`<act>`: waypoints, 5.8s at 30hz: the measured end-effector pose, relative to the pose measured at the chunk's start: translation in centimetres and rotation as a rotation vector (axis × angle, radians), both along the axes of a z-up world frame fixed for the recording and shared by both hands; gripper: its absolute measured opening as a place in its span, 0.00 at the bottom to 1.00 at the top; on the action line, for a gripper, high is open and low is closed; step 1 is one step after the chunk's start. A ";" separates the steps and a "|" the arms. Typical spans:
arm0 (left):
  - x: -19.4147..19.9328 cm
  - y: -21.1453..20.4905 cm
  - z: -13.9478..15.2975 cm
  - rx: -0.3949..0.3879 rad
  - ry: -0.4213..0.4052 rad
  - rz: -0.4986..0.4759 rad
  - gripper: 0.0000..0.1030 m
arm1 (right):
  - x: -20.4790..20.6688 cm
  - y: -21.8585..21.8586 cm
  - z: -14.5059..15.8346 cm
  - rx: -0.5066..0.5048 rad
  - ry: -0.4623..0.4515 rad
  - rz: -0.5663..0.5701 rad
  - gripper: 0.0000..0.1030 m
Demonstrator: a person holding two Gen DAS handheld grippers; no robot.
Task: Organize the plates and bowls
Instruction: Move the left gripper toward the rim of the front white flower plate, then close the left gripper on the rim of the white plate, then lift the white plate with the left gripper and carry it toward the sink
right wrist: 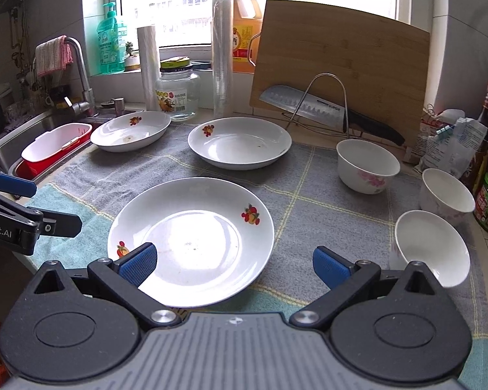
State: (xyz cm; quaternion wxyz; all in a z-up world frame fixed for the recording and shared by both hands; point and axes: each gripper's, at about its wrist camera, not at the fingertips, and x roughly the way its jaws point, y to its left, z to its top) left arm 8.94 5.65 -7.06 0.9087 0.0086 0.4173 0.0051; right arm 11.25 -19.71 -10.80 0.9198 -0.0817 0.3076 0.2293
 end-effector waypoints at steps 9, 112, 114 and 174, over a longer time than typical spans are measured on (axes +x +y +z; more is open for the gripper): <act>3.7 4.4 0.0 0.004 0.021 0.013 0.98 | 2.9 5.0 0.4 -0.039 -0.010 0.064 1.00; 37.4 23.0 -5.4 -0.110 0.356 -0.520 0.72 | 20.1 31.9 -6.3 -0.160 0.127 0.239 1.00; 37.4 23.0 -5.4 -0.109 0.354 -0.522 0.72 | 20.1 31.9 -6.3 -0.157 0.123 0.241 1.00; 23.7 17.9 -3.7 -0.090 0.290 -0.554 0.72 | 8.8 26.1 -5.1 -0.176 0.102 0.251 1.00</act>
